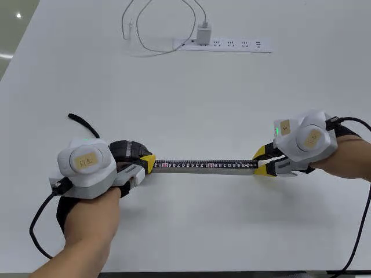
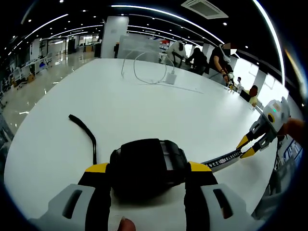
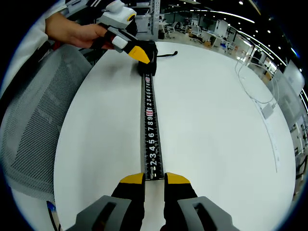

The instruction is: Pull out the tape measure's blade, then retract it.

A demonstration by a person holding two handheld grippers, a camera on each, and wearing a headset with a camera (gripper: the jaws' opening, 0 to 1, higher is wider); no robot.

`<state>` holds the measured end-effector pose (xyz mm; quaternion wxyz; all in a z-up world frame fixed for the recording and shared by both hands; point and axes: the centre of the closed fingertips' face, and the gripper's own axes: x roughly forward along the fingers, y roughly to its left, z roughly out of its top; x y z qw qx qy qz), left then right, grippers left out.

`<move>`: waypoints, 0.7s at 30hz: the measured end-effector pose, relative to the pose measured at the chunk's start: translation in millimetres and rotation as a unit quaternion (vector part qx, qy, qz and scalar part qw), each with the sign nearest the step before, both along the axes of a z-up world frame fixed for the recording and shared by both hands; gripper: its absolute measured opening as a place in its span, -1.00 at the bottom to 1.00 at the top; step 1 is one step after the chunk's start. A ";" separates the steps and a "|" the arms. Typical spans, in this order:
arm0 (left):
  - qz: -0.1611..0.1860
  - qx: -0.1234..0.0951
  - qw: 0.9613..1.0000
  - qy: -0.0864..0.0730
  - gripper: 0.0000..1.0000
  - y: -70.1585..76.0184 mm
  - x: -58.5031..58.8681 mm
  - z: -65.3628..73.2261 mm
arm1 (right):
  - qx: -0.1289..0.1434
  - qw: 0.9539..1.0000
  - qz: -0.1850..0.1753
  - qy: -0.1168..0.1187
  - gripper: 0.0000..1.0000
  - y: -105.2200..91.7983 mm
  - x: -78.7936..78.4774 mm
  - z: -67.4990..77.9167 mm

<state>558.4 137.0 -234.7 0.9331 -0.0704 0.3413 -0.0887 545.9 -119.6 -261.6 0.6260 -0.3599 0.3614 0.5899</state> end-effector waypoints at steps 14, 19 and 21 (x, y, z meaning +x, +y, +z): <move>0.003 -0.014 1.000 0.002 0.15 1.5 1.0 0.3 | 0.010 1.000 0.004 -0.001 -0.79 19.6 2.4 -0.1; 0.001 -0.016 1.000 0.002 0.15 1.9 1.1 0.4 | 0.015 1.000 0.004 0.001 -0.79 25.8 3.7 -0.7; 0.002 -0.017 1.000 0.002 0.15 2.2 1.3 0.4 | 0.016 1.000 0.005 0.000 -0.79 27.7 4.0 -0.4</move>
